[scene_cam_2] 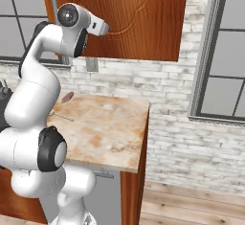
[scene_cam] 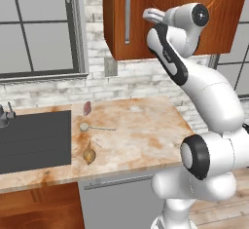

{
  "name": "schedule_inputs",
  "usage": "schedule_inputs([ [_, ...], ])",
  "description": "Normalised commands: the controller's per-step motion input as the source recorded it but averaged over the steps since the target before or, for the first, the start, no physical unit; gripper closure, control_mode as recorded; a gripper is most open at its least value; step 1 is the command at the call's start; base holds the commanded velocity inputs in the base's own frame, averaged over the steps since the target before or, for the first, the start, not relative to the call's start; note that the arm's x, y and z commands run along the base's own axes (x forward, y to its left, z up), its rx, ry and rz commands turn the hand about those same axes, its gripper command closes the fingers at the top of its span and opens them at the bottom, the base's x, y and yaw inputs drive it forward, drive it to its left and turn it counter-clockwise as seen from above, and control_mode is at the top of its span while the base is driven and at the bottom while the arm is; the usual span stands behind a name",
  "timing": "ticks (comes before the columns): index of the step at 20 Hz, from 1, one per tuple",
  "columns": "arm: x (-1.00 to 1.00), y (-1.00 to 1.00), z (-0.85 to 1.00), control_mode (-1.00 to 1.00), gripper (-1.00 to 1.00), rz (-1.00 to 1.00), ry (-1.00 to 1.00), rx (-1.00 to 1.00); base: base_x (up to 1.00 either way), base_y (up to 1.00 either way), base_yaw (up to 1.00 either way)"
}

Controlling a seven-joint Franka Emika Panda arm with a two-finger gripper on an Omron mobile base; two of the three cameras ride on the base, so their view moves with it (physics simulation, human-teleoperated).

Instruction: Open the cabinet. Pick the dish brush and place it next to the sink. Then close the cabinet.

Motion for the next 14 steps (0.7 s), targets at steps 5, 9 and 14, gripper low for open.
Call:
schedule_inputs([
  [5,0.29,0.19,-0.07,-1.00,-1.00,-0.05,-0.02,0.00,0.00,0.00,0.00],
  [9,0.33,0.17,-0.05,-1.00,-1.00,-0.03,-0.03,0.00,0.00,0.00,0.00],
  [14,0.32,0.16,-0.07,-1.00,-1.00,-0.03,-0.02,0.00,0.00,0.00,0.00],
])
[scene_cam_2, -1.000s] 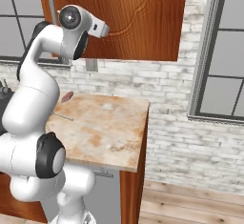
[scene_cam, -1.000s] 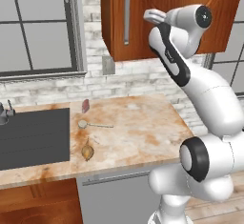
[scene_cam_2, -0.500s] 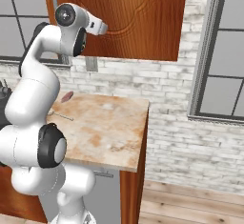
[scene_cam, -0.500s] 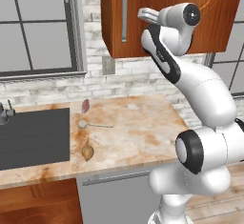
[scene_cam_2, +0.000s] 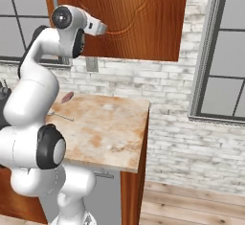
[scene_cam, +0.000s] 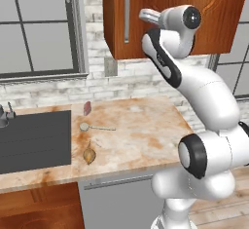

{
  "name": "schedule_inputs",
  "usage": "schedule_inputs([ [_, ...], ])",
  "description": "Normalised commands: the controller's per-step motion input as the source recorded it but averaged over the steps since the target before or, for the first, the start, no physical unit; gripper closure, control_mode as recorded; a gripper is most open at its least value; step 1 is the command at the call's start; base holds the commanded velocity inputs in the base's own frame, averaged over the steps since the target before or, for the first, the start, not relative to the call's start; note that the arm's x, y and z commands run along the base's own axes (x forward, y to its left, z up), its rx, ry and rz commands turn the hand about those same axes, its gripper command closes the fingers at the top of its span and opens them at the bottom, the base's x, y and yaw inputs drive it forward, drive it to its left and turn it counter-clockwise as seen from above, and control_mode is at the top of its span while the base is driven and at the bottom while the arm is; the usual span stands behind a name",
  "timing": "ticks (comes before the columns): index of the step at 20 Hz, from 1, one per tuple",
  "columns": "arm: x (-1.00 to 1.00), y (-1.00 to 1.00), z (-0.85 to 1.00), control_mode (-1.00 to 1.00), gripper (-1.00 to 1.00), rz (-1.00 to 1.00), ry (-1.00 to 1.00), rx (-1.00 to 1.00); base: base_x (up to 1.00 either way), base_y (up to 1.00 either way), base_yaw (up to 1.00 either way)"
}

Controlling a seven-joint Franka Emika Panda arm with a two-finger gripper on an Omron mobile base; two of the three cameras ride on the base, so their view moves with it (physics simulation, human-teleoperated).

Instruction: Open the cabinet. Pick the dish brush and place it next to the sink. Then close the cabinet.

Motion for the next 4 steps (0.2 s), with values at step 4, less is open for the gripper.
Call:
schedule_inputs([
  [4,0.24,0.04,0.00,-1.00,-1.00,-0.01,0.00,0.00,0.00,0.00,0.00],
])
